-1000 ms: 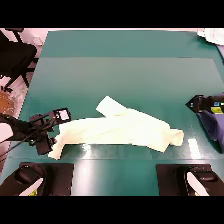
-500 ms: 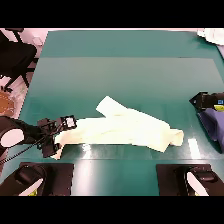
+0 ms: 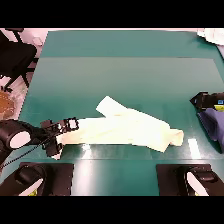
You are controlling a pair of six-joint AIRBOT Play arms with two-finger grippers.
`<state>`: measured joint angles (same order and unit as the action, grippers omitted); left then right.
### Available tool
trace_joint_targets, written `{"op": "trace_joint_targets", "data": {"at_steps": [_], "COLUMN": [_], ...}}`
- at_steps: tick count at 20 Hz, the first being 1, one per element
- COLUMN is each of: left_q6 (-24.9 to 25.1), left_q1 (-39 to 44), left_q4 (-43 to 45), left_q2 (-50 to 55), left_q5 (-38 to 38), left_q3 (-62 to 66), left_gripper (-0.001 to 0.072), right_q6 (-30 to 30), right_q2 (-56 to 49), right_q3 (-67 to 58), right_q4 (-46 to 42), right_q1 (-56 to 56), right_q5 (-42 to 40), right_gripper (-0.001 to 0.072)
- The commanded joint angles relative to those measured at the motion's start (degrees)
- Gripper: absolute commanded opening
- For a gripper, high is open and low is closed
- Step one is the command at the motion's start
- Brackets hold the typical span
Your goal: Fold the shirts.
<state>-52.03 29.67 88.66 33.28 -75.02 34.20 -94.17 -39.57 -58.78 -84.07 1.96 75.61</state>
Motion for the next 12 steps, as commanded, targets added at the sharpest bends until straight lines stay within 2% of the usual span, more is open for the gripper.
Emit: {"op": "trace_joint_targets", "data": {"at_steps": [1,8,9,10,11,12], "left_q6": [-0.02,-0.07,-0.26,-0.13,-0.13,-0.11], "left_q1": [0.04,0.04,0.04,0.04,0.04,0.04], "left_q4": [1.86,4.42,4.39,4.35,3.72,2.99], "left_q2": [-0.07,-0.07,-0.07,-0.07,-0.07,-0.07], "left_q5": [3.56,7.30,8.07,8.48,8.63,8.87], "left_q3": [-0.46,-0.46,-0.46,-0.46,-0.46,-0.46], "left_gripper": [0.0591,0.0590,0.0528,0.0288,0.0267,0.0348], "right_q6": [-0.04,-0.04,-0.04,-0.04,-0.04,-0.04], "right_q2": [0.04,0.04,0.04,0.04,0.04,0.04], "right_q3": [-0.04,-0.04,-0.04,-0.04,-0.04,-0.04], "right_q4": [0.09,0.04,0.04,0.07,0.07,0.07], "right_q1": [0.02,0.02,0.02,0.02,0.02,0.02], "right_q5": [0.04,1.40,1.40,1.42,1.40,1.42], "right_gripper": [0.0508,0.0509,0.0508,0.0508,0.0508,0.0508]}}
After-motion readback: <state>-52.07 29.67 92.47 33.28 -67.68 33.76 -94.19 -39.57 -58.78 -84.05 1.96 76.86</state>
